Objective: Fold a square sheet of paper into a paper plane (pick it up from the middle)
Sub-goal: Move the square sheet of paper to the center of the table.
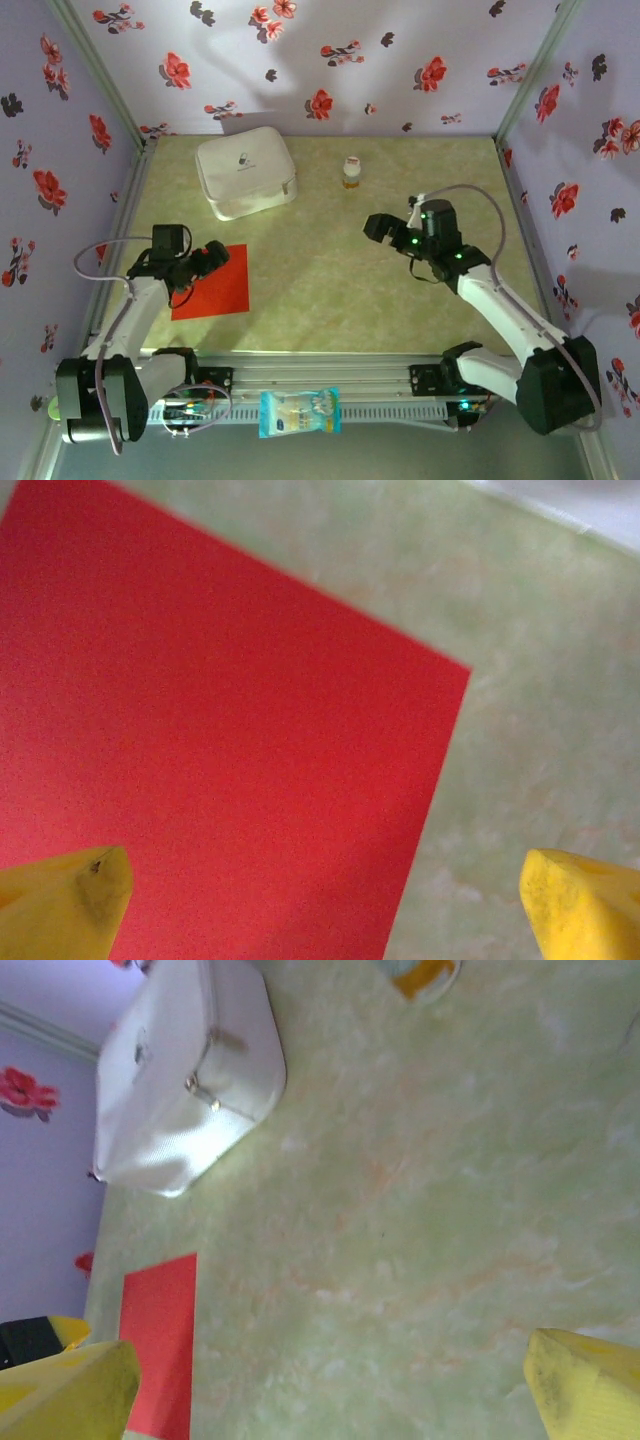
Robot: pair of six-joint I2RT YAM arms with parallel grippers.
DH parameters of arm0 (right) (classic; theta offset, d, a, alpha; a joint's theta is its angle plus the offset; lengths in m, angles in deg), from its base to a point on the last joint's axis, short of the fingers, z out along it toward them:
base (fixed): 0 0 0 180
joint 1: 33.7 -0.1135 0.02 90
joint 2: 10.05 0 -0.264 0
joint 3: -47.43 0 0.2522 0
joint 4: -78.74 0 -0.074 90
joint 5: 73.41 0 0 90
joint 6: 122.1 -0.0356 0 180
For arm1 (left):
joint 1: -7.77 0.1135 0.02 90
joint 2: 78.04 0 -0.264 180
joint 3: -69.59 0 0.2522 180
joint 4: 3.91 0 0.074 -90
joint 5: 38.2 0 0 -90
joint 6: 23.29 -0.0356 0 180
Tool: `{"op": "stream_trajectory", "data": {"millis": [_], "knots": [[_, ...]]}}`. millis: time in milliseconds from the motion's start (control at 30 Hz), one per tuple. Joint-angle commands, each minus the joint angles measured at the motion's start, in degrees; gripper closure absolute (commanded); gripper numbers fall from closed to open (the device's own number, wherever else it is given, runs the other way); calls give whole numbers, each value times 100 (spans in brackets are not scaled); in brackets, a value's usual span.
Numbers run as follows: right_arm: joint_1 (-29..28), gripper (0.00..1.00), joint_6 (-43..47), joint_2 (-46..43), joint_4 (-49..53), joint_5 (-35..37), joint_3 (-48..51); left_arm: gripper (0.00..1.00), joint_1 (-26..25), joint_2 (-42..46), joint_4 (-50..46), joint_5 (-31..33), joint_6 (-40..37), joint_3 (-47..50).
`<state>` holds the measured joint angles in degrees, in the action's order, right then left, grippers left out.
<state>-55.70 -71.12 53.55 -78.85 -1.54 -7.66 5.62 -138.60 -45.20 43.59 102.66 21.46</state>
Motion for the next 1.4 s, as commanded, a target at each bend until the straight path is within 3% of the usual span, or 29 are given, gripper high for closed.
{"op": "stream_trajectory", "data": {"millis": [0,333,800,1133,1367], "knots": [[-398,1,-301,227,64,400,-235,0,-46,-117,-221,-120,63,92],[-979,1,-586,896,-228,564,-521,0,-327,-649,-74,-119,154,106],[-1043,1,-975,1118,-489,626,-321,0,-1186,-1465,203,69,562,122],[-1045,1,-1046,1140,-455,803,-219,0,-2492,-2176,1224,65,1555,61],[-1043,1,-955,987,-408,1034,-80,0,-3458,-3119,1442,161,1964,-783]]}}
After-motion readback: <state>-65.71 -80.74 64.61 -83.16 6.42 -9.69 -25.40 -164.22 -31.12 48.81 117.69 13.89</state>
